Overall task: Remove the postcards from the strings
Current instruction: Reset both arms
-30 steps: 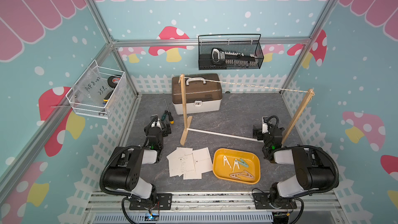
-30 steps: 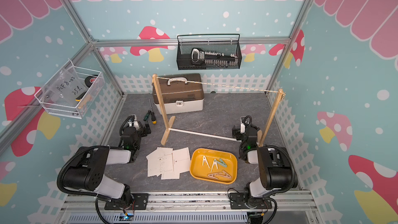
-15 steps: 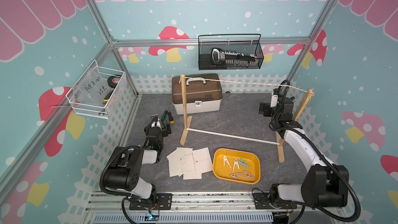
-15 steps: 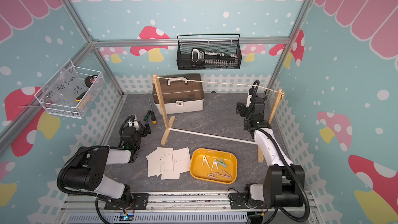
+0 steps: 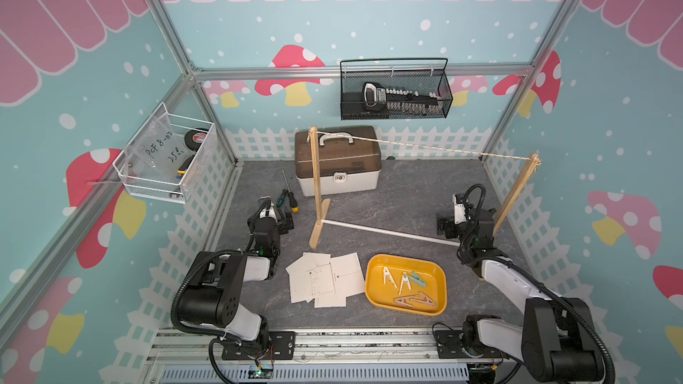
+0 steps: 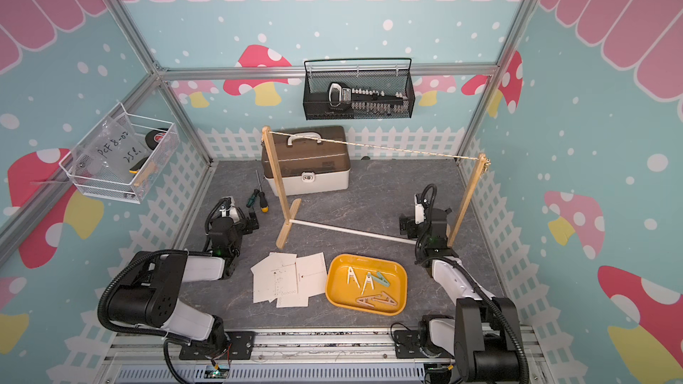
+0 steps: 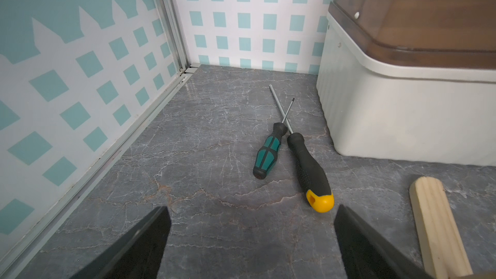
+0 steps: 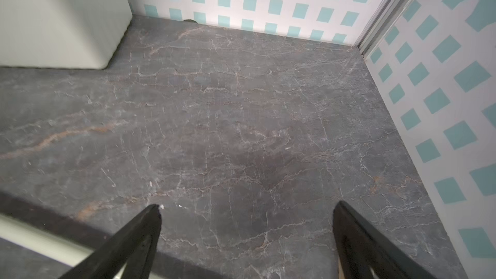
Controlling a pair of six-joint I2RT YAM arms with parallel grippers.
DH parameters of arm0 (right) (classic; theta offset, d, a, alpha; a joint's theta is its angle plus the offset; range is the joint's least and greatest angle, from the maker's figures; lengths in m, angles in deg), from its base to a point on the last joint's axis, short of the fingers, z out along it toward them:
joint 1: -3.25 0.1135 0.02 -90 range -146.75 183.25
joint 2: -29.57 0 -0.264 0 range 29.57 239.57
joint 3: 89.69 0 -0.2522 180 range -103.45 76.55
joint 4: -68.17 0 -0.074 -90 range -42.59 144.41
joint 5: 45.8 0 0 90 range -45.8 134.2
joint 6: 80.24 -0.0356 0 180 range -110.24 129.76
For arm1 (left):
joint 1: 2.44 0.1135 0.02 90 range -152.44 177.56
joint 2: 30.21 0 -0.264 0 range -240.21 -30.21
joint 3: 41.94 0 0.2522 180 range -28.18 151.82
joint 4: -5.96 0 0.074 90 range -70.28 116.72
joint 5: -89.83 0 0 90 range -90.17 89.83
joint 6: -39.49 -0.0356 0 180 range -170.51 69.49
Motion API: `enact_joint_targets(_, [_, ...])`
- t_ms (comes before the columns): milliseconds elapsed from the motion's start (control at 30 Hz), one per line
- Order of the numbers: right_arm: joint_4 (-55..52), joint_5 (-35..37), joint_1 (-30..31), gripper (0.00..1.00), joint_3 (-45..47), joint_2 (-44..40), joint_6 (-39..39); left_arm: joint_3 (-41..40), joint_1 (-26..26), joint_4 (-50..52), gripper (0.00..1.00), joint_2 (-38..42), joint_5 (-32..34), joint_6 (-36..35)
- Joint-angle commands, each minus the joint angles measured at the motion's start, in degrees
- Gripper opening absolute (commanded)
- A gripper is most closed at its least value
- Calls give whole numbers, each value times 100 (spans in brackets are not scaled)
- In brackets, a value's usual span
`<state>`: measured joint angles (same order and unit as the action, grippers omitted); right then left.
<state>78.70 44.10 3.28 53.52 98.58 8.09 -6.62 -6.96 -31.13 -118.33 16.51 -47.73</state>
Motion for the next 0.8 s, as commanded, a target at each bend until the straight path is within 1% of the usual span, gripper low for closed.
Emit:
enact_joint_targets(0, [2296,181,-23,99,686,274,167,94,35,-28,100,-39,-44,-59])
enact_joint_targets(33, [2636,77,-20,99,779,553,213,96,43,-31,100,-39,-44,-59])
enact_joint_targets(133, [4479,-4,-12,99,967,1851,185,94,33,-43,100,-32,-49,-59])
enact_joint_targets(167, [4630,29,-4,99,967,2020,160,86,31,-47,100,-30,-49,-59])
enact_joint_targets(200, [3649,190,-8,99,811,1685,149,85,29,-47,100,-28,-43,-59])
enact_joint_targets(233, [3170,272,-6,99,551,1678,114,77,23,-55,100,-26,-47,-59])
enact_joint_targets(267, [3314,164,-4,99,405,1905,110,70,24,-69,100,-22,-34,-65])
enact_joint_targets(300, [2838,137,-16,99,268,1820,135,36,-7,-119,99,-21,37,-76])
enact_joint_targets(333, [2713,210,-12,99,259,1739,122,-13,-76,-233,100,-21,125,-112])
enact_joint_targets(367, [3115,189,-12,99,317,1897,90,-97,-187,-439,100,-53,487,-173])
enact_joint_targets(433, [2731,234,-12,99,247,1758,110,-272,-369,-928,100,-99,878,-266])
enact_joint_targets(467, [3015,228,-12,99,300,1850,97,-345,-411,-1158,100,-128,1005,-283])
enact_joint_targets(533, [2803,266,-4,99,276,1777,110,-364,-436,-1227,100,-133,1065,-292])
enact_joint_targets(600, [3010,260,-3,99,307,1851,93,-365,-436,-1215,100,-135,1065,-285])
enact_joint_targets(667, [2813,236,-12,99,243,1831,100,-365,-428,-1219,100,-136,1056,-287])
enact_joint_targets(767, [2809,163,-43,99,203,1871,71,-363,-432,-1212,100,-136,1055,-289])
